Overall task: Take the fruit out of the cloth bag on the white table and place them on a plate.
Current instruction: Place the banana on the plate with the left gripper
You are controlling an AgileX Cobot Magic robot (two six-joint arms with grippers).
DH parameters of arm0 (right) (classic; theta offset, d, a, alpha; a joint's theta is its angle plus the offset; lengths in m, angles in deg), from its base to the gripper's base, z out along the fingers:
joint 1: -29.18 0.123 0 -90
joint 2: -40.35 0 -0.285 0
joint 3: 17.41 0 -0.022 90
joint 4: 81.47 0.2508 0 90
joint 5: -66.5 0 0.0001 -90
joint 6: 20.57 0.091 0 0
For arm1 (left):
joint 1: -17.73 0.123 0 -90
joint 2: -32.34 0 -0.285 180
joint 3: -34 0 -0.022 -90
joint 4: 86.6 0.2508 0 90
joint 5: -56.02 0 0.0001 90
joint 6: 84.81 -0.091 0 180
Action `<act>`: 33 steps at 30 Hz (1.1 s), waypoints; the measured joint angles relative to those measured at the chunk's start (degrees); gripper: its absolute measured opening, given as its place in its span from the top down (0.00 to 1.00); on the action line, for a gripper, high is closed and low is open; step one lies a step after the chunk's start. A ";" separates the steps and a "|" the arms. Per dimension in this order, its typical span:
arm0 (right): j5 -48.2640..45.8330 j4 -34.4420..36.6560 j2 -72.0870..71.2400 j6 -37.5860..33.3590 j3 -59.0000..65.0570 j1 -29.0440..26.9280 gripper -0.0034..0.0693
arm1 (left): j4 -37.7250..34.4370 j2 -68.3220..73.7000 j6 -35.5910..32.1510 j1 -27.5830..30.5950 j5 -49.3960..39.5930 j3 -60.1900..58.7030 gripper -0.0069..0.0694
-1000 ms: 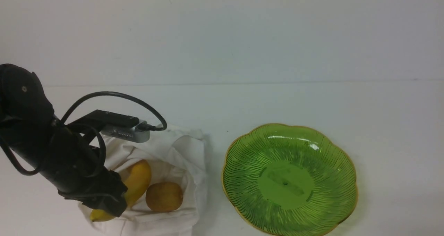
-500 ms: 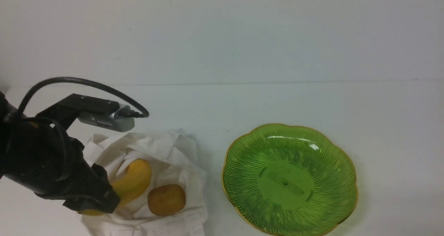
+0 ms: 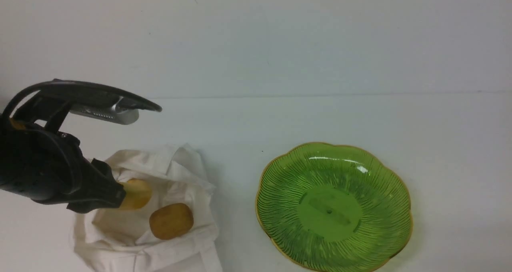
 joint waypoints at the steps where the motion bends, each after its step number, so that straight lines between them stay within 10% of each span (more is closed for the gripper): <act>1: 0.00 0.00 0.00 0.00 0.00 0.00 0.97 | -0.06 0.36 0.12 0.30 0.70 0.00 0.54; 27: 0.00 0.00 0.00 0.00 0.00 0.00 0.97 | -21.82 -1.30 -3.69 1.97 -1.67 4.61 0.54; 33: 0.00 0.00 0.00 0.00 0.00 0.00 0.97 | -34.90 -1.75 -14.04 -3.37 -0.98 6.36 0.54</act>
